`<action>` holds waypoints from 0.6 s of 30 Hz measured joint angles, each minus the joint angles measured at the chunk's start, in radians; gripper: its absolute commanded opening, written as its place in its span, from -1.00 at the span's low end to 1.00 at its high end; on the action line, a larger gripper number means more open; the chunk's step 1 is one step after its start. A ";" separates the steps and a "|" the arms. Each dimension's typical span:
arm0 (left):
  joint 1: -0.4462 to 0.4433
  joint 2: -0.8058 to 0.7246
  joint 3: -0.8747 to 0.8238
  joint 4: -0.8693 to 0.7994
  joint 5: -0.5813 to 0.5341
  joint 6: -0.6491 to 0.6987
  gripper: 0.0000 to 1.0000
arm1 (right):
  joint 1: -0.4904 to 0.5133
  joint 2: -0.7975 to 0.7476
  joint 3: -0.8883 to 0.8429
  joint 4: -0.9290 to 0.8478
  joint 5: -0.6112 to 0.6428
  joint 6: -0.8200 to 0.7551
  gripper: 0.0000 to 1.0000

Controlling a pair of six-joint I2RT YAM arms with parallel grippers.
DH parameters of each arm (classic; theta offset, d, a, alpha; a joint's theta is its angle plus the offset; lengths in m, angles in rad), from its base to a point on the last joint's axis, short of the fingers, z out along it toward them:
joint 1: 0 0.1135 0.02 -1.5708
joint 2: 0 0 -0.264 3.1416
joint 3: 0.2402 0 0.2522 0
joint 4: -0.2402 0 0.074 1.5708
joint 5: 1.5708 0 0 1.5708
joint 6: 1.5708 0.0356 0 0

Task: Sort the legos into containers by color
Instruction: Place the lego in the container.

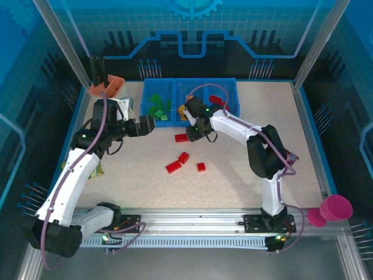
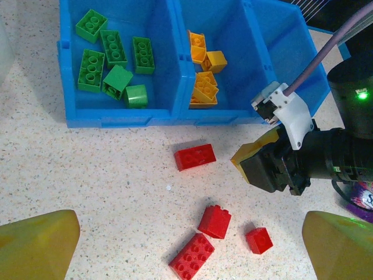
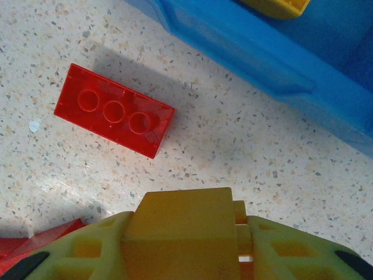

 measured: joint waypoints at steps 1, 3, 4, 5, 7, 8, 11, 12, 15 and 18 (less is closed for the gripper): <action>0.000 0.002 0.000 0.000 0.000 0.000 0.98 | 0.000 0.001 0.007 0.000 0.000 0.000 -0.37; 0.000 0.006 0.000 0.000 0.000 0.000 0.98 | 0.000 0.008 0.037 -0.002 0.000 0.000 -0.37; 0.000 0.008 0.000 0.000 0.000 0.000 0.98 | 0.000 0.014 0.062 -0.002 -0.001 -0.002 -0.37; 0.000 0.009 0.000 0.000 0.000 0.000 0.99 | 0.000 0.022 0.091 0.000 0.000 -0.008 -0.38; 0.000 0.009 0.000 0.000 0.000 0.000 0.98 | -0.001 0.039 0.150 0.006 0.002 -0.019 -0.38; 0.000 0.009 0.000 0.000 0.000 0.000 0.99 | -0.003 0.050 0.184 0.010 0.004 -0.027 -0.38; 0.000 0.009 0.000 0.000 0.000 0.000 0.99 | -0.013 0.101 0.298 0.030 0.026 -0.054 -0.38; 0.000 0.009 0.000 0.000 0.000 0.000 0.99 | -0.018 0.124 0.338 0.037 0.031 -0.064 -0.38; 0.000 0.009 0.000 0.000 0.000 0.000 0.99 | -0.038 0.212 0.473 0.051 0.046 -0.083 -0.38; 0.000 0.009 0.000 0.000 0.000 0.000 0.98 | -0.062 0.310 0.594 0.057 0.052 -0.098 -0.37</action>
